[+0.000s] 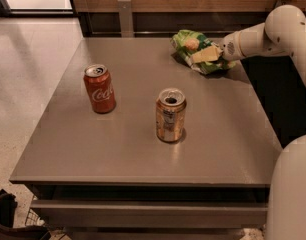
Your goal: Pick green rice chip bag
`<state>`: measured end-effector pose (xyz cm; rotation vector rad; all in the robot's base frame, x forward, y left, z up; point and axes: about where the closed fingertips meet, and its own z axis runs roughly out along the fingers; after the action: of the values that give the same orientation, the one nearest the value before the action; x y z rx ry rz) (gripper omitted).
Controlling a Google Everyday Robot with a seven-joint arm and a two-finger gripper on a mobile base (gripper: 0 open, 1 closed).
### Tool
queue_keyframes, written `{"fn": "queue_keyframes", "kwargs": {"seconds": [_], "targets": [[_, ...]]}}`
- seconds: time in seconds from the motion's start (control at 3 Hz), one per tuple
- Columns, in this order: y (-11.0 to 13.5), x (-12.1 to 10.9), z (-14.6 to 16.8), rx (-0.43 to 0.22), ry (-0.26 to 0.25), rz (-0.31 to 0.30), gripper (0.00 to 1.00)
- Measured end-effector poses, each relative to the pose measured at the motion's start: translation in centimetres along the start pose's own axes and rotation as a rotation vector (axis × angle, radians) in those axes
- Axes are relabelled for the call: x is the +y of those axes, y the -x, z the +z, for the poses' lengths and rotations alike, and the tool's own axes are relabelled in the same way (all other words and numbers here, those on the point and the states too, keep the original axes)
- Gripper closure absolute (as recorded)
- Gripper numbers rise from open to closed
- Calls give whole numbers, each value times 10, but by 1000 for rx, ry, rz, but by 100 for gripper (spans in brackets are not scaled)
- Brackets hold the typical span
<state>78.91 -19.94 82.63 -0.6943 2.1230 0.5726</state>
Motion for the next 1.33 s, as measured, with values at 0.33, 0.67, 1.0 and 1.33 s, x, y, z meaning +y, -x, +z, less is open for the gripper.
{"fn": "queue_keyframes", "kwargs": {"seconds": [0.33,0.67,1.0,1.33], "targets": [[0,0,0,0,0,0,100],[0,0,0,0,0,0,100],[29,1,-43,-9,-70,-52,100],[63,4,-92,-28,-146,-109,100]]}}
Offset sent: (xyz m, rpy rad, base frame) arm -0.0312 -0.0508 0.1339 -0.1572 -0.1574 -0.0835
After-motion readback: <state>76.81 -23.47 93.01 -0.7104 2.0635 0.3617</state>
